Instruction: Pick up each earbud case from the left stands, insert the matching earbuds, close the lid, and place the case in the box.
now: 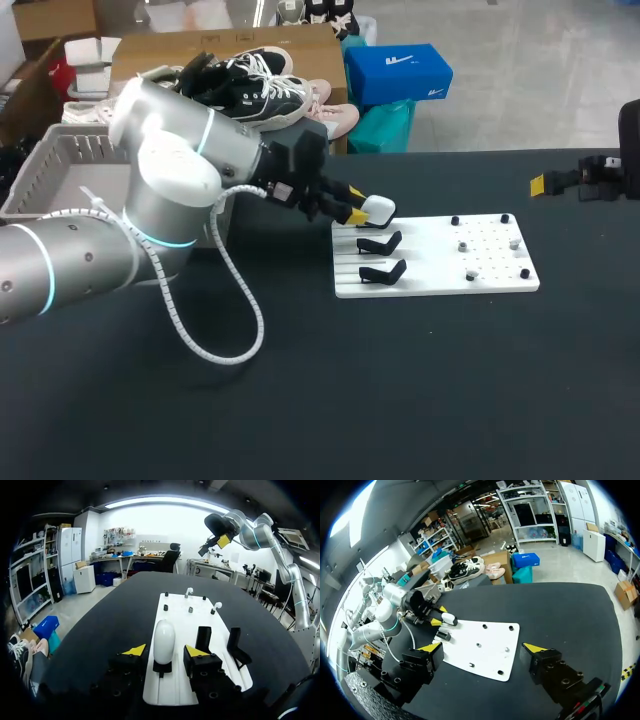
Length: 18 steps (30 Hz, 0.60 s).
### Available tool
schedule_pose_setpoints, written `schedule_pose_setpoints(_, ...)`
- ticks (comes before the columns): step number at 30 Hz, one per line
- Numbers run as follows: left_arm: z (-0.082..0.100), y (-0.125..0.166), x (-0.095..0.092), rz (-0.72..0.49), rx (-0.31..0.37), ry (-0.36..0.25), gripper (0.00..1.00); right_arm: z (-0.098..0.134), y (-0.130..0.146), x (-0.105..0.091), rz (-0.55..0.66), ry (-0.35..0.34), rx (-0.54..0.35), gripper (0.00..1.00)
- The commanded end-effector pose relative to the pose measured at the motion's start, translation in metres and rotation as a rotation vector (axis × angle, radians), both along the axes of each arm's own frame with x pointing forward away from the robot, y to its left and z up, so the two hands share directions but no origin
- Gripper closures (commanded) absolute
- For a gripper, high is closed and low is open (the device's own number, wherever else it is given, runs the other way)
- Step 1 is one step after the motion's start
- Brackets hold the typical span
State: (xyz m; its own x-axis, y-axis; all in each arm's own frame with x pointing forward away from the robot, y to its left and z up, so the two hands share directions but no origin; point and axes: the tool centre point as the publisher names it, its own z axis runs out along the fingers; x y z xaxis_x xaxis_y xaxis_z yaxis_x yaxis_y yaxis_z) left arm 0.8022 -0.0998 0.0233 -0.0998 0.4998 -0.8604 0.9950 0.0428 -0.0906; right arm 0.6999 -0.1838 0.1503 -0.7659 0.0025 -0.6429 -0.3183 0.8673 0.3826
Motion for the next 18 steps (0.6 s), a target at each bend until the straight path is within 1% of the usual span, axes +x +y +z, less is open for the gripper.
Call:
schedule_pose_setpoints(1,-0.0031,-0.0026,0.0033,-0.005,-0.003,0.005,0.52,-0.0004,-0.0014,0.0005,0.006,0.0,0.004,0.0)
schedule_pose_setpoints(10,-0.003,-0.0078,0.0008,-0.008,-0.013,0.003,0.53,-0.0004,-0.0014,0.0005,0.006,0.0,0.004,0.0)
schedule_pose_setpoints(11,-0.0033,-0.0084,0.0003,-0.009,-0.012,-0.007,0.53,-0.0004,-0.0014,0.0005,0.006,0.0,0.004,0.0)
schedule_pose_setpoints(18,-0.0055,-0.0104,0.0012,0.009,-0.014,-0.015,0.54,-0.0004,-0.0014,0.0005,0.006,0.0,0.004,0.0)
